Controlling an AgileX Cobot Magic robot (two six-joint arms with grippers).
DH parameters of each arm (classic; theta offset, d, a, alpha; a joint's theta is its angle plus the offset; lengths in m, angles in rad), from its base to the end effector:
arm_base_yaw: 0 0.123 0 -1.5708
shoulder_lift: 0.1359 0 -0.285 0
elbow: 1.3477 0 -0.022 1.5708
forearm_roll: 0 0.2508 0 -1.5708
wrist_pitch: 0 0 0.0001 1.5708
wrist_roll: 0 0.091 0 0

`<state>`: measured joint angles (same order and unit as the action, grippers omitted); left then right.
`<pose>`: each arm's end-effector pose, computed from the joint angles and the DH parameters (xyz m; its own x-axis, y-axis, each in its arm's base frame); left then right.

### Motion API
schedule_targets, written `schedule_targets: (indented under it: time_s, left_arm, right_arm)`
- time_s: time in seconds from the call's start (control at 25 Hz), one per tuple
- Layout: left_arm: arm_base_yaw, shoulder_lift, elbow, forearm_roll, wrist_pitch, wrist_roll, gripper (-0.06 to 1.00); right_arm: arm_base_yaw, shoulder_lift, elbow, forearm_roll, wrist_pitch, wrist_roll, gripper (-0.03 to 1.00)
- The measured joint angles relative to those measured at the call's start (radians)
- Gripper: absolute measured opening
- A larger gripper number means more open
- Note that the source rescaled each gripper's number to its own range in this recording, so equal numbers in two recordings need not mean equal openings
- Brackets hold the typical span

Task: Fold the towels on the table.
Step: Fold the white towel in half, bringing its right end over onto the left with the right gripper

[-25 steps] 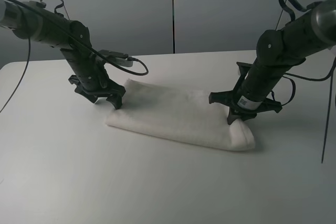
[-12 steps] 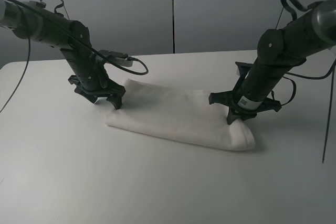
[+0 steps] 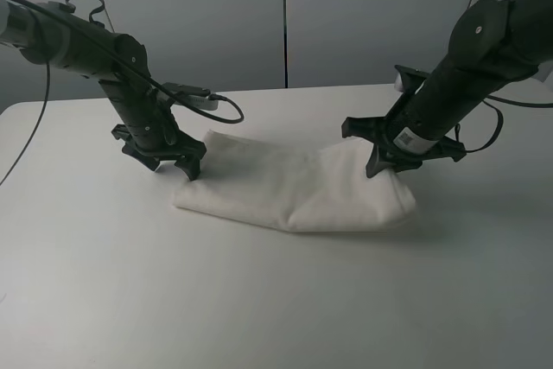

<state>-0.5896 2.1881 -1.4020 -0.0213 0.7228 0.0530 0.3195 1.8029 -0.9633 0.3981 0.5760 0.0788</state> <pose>0.3438 -0.2316 0.0964 -0.8007 0.5802 -0.1491 0.5878 0.8090 -0.0084 0.3026 0.1204 0.1481 -0.9812 0.0932 -0.1693 0.0394 0.9540 0.2973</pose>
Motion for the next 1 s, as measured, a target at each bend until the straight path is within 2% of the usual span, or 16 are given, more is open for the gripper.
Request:
schedule_targets:
  time_s: [0.12,0.36,0.48,0.68,0.88,1.0]
  left_arm:
    - [0.000,0.000,0.000,0.000,0.002,0.000,0.99]
    - [0.000,0.000,0.000,-0.002,0.002,0.000,0.99]
    - [0.000,0.000,0.000,-0.002,0.002,0.000,0.99]
    - [0.000,0.000,0.000,-0.002,0.002,0.000,0.99]
    - [0.000,0.000,0.000,-0.002,0.002,0.000,0.99]
    - [0.000,0.000,0.000,-0.002,0.002,0.000,0.99]
  right_arm:
    - [0.000,-0.017,0.000,0.123,0.004,-0.079,0.02]
    - [0.000,-0.018,0.000,0.521,0.022,-0.362,0.02]
    - [0.000,-0.018,0.000,0.676,0.043,-0.476,0.02]
    - [0.007,-0.018,0.000,0.852,0.052,-0.597,0.02]
    - [0.072,-0.018,0.000,1.037,0.048,-0.732,0.02]
    - [0.099,-0.014,-0.013,1.094,0.048,-0.780,0.02]
